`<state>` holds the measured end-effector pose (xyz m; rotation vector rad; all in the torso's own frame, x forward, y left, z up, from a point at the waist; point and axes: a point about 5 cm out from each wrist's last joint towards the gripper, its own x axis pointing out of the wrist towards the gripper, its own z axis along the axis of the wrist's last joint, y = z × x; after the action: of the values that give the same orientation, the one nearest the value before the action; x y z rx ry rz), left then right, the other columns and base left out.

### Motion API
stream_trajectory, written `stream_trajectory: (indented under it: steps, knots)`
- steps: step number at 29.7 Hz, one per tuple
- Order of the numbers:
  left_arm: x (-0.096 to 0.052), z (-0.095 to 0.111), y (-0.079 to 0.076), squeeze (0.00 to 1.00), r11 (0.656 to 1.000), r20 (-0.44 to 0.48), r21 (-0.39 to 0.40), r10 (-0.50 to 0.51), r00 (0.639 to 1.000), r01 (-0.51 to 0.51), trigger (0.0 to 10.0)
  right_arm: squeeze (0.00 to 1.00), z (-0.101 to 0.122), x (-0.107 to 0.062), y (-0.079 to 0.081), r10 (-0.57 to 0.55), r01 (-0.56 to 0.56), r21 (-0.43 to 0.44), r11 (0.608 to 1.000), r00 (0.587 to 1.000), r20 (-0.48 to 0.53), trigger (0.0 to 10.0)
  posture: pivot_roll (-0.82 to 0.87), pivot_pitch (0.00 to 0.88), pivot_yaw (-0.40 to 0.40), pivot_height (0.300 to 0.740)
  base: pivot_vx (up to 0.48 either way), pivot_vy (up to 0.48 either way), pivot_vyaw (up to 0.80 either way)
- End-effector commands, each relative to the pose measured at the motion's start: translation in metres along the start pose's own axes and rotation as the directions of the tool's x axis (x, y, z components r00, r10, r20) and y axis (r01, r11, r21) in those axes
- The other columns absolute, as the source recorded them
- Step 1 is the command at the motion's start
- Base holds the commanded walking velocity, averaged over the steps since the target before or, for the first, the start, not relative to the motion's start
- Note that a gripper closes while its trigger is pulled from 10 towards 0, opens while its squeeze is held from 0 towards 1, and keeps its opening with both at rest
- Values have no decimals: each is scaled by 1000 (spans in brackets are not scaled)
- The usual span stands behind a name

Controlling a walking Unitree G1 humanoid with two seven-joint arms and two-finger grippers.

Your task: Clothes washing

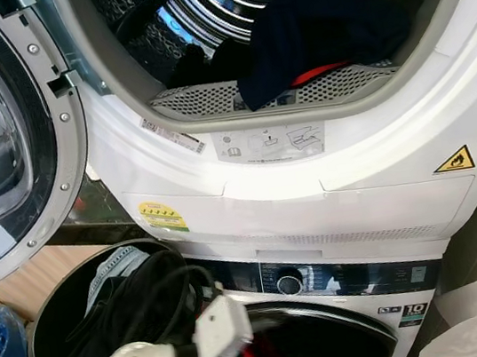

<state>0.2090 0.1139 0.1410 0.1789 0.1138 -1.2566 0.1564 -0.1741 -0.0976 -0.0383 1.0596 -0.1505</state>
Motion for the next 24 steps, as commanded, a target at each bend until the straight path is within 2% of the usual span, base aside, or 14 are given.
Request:
stream_trajectory:
  steps: [1, 4, 8, 10, 14, 20, 24]
  knots:
    - [-7, 2, 1, 0, 999, -18, -3, 37, 999, -37, 10000, 0, -5, -1, 0, -13, 14, 23, 1000, 1000, -7, 10000, -44, 50, 158, 740, 0, 0, 0]
    - [-15, 0, 3, 0, 989, -28, -38, 143, 989, -144, 10000, 0, 12, 0, -8, -72, 62, 104, 993, 992, 99, 10000, -33, 61, 162, 740, 0, 0, 0]
    - [-18, -2, 1, 0, 977, -42, -68, 201, 979, -203, 10000, 0, 40, -1, -8, -41, -21, 228, 973, 964, 264, 10000, -27, 75, 160, 740, 0, 0, 0]
    - [-17, -3, -1, 0, 976, -50, -81, 200, 979, -203, 10000, 0, 50, -2, -6, -14, -54, 209, 976, 951, 310, 10000, -31, 78, 159, 740, 0, 0, 0]
    - [-15, -4, -3, 0, 970, -52, -101, 218, 975, -222, 10000, 0, 47, -1, -12, -14, -16, 101, 995, 956, 292, 10000, -34, 77, 157, 740, 0, 0, 0]
    - [-23, -3, -7, 0, 960, -81, -120, 244, 966, -253, 10000, 0, 33, -1, -41, -130, 114, 81, 990, 963, 237, 10000, -18, 80, 156, 740, 0, 0, 0]
    - [-33, -3, -2, 0, 918, -93, -124, 368, 925, -377, 10000, 0, 21, -2, -47, -146, 135, 69, 988, 971, 192, 10000, 7, 83, 155, 740, 0, 0, 0]
